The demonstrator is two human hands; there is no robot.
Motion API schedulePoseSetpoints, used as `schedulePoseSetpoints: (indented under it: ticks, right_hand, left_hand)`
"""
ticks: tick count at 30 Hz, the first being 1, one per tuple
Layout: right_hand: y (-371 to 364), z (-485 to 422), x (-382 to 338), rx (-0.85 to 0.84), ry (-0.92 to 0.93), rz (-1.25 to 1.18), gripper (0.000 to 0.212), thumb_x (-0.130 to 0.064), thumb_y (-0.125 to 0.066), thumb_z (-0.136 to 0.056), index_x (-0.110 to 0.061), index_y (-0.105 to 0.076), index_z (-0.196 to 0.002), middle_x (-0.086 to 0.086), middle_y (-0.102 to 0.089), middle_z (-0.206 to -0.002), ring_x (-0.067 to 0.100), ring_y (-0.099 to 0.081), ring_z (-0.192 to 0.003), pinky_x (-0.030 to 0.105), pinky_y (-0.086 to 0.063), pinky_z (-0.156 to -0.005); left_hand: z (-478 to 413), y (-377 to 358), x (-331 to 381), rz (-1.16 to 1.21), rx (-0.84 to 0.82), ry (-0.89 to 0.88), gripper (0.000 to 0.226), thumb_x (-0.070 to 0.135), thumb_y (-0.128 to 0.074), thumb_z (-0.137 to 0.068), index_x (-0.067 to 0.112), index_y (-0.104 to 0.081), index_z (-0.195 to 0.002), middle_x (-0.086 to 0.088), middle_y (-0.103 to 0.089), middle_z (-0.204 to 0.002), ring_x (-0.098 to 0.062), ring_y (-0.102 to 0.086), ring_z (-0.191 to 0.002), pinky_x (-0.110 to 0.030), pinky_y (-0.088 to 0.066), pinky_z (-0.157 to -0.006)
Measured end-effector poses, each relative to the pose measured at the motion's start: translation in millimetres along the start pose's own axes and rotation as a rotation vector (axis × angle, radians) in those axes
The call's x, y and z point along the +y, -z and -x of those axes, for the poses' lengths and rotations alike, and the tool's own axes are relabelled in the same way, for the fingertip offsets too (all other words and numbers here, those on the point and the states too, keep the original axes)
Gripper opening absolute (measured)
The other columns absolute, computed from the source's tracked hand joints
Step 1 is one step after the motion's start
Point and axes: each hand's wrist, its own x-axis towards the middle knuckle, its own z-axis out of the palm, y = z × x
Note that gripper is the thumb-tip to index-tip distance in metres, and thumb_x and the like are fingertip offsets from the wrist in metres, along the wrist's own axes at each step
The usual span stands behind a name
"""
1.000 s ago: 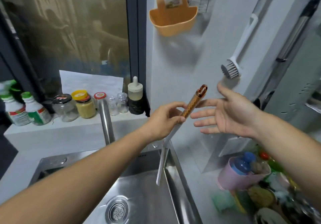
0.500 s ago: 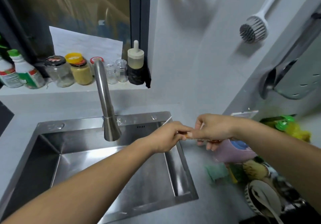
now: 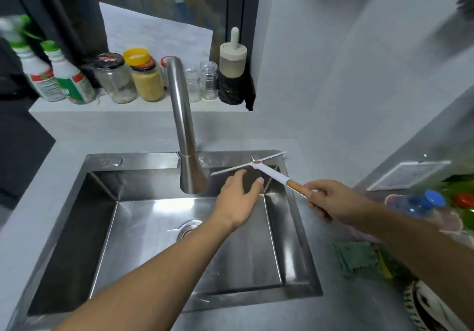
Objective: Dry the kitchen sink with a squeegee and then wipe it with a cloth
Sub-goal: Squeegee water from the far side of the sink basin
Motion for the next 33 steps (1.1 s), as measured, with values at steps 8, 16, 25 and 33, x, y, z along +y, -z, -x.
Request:
schedulePoseSetpoints:
  ticks: [8, 16, 25, 33]
  right_hand:
    - [-39.0, -32.0, 11.3, 0.196, -0.011, -0.048, 0.02, -0.012, -0.052, -0.098, -0.007, -0.07, -0.092, 0.0, -0.067, -0.06, 0.013, -0.045, -0.047, 0.025, -0.038, -0.049]
    - [-54.8, -64.4, 25.1, 0.322, 0.032, -0.107, 0.015, -0.015, -0.052, -0.098, -0.014, -0.067, -0.093, 0.022, -0.07, -0.084, 0.021, -0.052, -0.053, 0.032, -0.042, -0.049]
    - [-87.3, -87.4, 39.7, 0.204, 0.071, -0.075, 0.014, -0.018, -0.049, -0.096, -0.031, -0.053, -0.093, 0.006, -0.063, -0.085, 0.02, -0.057, -0.062, 0.035, -0.051, -0.053]
    - [-87.1, -84.4, 28.4, 0.323, 0.119, 0.106, 0.017, -0.022, -0.046, -0.096, -0.027, -0.044, -0.112, 0.0, -0.056, -0.082, 0.019, -0.059, -0.064, 0.025, -0.042, -0.048]
  left_hand:
    - [-12.1, 7.4, -26.9, -0.266, 0.081, 0.01, 0.061, 0.056, -0.038, -0.098, 0.02, -0.036, -0.148, -0.007, -0.044, -0.147, -0.027, -0.052, -0.125, -0.04, -0.041, -0.106]
    - [-22.5, 14.5, -69.9, -0.452, 0.104, -0.014, 0.056, 0.048, -0.042, -0.1, 0.012, -0.041, -0.143, -0.013, -0.052, -0.136, -0.035, -0.052, -0.123, -0.04, -0.044, -0.1]
    - [47.9, -0.8, -125.4, -0.592, 0.011, 0.064, 0.053, 0.046, -0.041, -0.1, 0.014, -0.046, -0.142, -0.011, -0.056, -0.138, -0.032, -0.053, -0.125, -0.04, -0.043, -0.104]
    - [99.4, -20.1, -153.0, -0.671, 0.022, 0.08, 0.047, 0.046, -0.04, -0.101, 0.016, -0.053, -0.135, -0.009, -0.062, -0.128, -0.031, -0.058, -0.115, -0.037, -0.043, -0.094]
